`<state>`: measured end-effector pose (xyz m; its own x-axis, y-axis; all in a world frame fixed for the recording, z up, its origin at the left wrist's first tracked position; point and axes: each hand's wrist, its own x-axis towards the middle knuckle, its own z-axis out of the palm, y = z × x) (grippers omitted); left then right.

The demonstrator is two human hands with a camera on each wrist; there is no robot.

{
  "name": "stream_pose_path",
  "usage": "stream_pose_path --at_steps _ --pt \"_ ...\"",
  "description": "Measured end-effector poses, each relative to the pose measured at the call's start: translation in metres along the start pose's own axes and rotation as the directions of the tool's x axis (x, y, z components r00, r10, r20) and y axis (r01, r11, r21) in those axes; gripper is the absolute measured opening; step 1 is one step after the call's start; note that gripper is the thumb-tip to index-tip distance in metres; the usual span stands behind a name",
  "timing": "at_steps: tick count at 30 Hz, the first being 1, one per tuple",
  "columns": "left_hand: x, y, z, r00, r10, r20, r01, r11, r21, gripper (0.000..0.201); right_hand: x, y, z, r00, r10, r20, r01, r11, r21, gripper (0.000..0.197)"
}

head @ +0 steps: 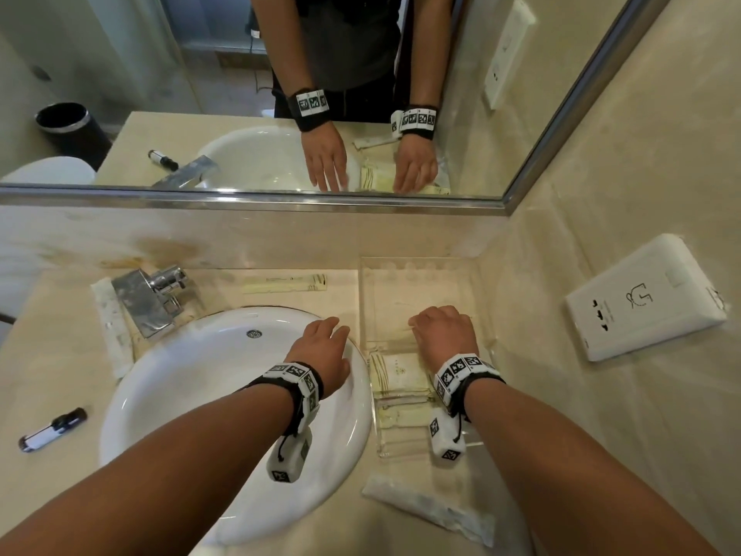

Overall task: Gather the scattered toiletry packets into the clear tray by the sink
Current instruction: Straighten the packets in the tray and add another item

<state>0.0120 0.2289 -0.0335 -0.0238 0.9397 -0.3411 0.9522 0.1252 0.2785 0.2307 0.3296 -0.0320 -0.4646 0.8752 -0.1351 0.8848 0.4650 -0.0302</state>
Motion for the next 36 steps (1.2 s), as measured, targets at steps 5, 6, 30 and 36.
stream_pose_path --at_steps 5,6,30,36 --pt "0.006 -0.017 -0.009 1.000 -0.014 -0.014 0.014 1.000 0.025 0.062 0.010 -0.039 -0.016 0.978 -0.094 -0.186 0.113 0.989 0.097 0.014" --pt "0.006 -0.023 -0.011 1.000 -0.026 -0.007 0.026 0.999 0.041 0.062 0.013 -0.052 -0.020 0.976 -0.114 -0.188 0.136 0.985 0.107 0.015" --pt "0.108 -0.156 -0.042 0.978 -0.210 -0.013 0.210 0.967 0.144 0.050 0.108 -0.189 -0.004 0.955 0.216 0.201 -0.295 0.713 0.636 0.027" --pt "0.121 -0.154 -0.035 0.976 -0.216 -0.023 0.215 0.950 0.227 0.042 0.116 -0.182 0.009 0.937 0.238 0.256 -0.348 0.694 0.630 0.025"
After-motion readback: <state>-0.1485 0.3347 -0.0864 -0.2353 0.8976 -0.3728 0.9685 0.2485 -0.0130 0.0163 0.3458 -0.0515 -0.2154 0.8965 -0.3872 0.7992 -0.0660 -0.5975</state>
